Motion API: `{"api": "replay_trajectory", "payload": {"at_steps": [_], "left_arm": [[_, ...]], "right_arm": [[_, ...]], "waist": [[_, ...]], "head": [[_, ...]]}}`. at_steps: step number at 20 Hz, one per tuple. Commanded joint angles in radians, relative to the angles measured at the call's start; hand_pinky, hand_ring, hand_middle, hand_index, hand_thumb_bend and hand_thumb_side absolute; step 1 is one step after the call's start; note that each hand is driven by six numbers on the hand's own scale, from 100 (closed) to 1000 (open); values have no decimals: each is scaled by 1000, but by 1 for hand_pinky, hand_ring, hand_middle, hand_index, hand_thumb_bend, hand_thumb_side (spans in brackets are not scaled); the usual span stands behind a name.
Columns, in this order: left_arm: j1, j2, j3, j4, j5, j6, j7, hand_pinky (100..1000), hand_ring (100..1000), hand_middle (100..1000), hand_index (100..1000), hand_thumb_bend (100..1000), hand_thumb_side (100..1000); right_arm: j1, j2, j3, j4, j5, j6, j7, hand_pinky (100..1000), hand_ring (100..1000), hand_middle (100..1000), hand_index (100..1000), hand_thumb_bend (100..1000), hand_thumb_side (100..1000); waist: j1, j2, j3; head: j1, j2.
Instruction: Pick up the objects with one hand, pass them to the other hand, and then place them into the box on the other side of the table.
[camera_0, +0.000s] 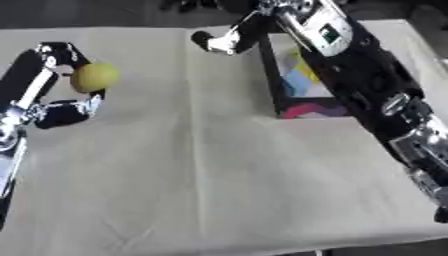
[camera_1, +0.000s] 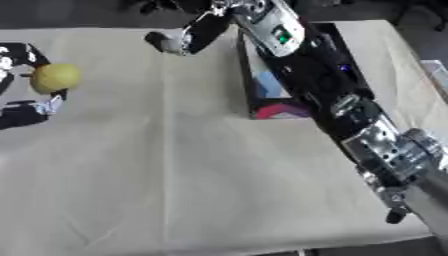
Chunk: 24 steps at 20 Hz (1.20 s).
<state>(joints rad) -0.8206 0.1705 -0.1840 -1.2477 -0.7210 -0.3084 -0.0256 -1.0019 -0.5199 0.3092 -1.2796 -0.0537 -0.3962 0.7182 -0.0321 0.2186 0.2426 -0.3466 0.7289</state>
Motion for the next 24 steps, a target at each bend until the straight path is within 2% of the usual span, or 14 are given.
{"api": "replay_trajectory", "payload": {"at_steps": [1, 6, 11, 19, 24], "left_arm": [[-12, -11, 15, -35, 24, -17, 7, 720, 559, 518, 552, 100, 100], [-10, -33, 5, -55, 43, -61, 32, 720, 556, 515, 551, 100, 100], [-17, -60, -7, -56, 57, -115, 45, 720, 557, 515, 551, 100, 100], [-29, -101, -27, -53, 53, -136, 31, 717, 555, 513, 549, 100, 100], [-28, -109, -28, -50, 59, -116, 32, 705, 538, 500, 542, 100, 100]], "right_arm": [[-33, 14, 3, 20, 28, -37, -2, 945, 1000, 861, 1000, 100, 154], [-55, 50, 14, 71, 95, -99, -45, 934, 1000, 853, 1000, 100, 100], [-77, 84, 36, 116, 154, -175, -84, 927, 1000, 846, 1000, 100, 100], [-85, 131, 44, 184, 265, -243, -141, 921, 1000, 831, 1000, 100, 100], [-76, 136, 50, 191, 281, -271, -140, 924, 1000, 820, 1000, 100, 100]], "waist": [[2, -24, -1], [4, -23, 0], [4, -23, 1], [7, -22, 7], [6, -20, 8]], "head": [[-10, -1], [-17, 1], [-21, 0], [-24, 0], [-18, 0]]}}
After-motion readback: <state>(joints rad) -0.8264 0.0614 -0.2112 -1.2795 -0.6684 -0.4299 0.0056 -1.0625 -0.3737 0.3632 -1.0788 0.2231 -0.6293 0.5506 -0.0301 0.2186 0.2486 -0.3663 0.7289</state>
